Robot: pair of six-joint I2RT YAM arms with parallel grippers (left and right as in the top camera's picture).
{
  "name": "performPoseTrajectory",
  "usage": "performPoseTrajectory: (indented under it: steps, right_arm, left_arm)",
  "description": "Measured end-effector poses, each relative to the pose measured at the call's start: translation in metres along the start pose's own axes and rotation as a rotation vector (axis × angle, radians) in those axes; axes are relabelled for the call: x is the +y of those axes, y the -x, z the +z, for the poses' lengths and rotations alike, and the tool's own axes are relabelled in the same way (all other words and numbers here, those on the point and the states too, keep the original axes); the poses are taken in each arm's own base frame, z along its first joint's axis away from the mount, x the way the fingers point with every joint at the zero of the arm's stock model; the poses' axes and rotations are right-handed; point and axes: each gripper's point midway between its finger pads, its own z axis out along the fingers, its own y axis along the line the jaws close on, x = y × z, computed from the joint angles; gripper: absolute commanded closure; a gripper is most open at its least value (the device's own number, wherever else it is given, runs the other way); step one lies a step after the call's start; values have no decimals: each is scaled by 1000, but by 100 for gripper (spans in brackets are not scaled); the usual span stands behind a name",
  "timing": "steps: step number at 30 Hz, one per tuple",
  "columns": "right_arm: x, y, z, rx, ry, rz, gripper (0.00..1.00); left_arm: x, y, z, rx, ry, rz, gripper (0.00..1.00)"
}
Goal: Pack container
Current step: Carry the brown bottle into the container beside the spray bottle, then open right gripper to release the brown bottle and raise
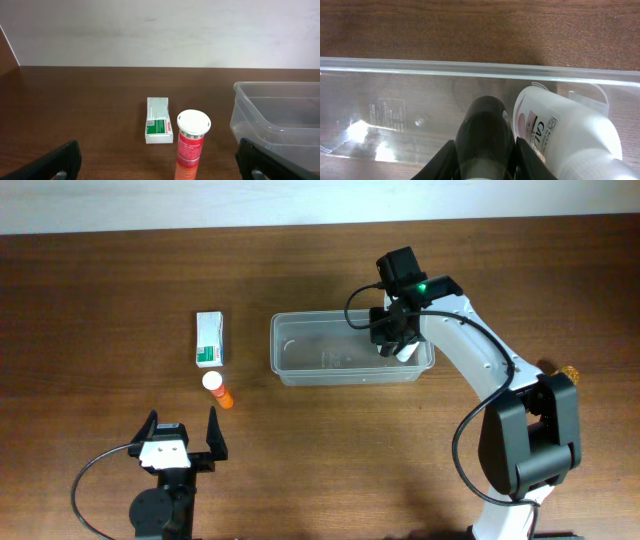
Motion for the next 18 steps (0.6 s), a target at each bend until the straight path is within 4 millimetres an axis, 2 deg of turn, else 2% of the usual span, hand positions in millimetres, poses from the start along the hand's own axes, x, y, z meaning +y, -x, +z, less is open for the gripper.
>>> performPoseTrajectory:
  steps: [5,18]
  right_arm:
    - [0,0,0,0,0,0,65]
    - [0,1,0,-3,2,0,65]
  left_arm:
    - [0,0,0,0,0,0,1]
    - [0,0,0,0,0,0,1]
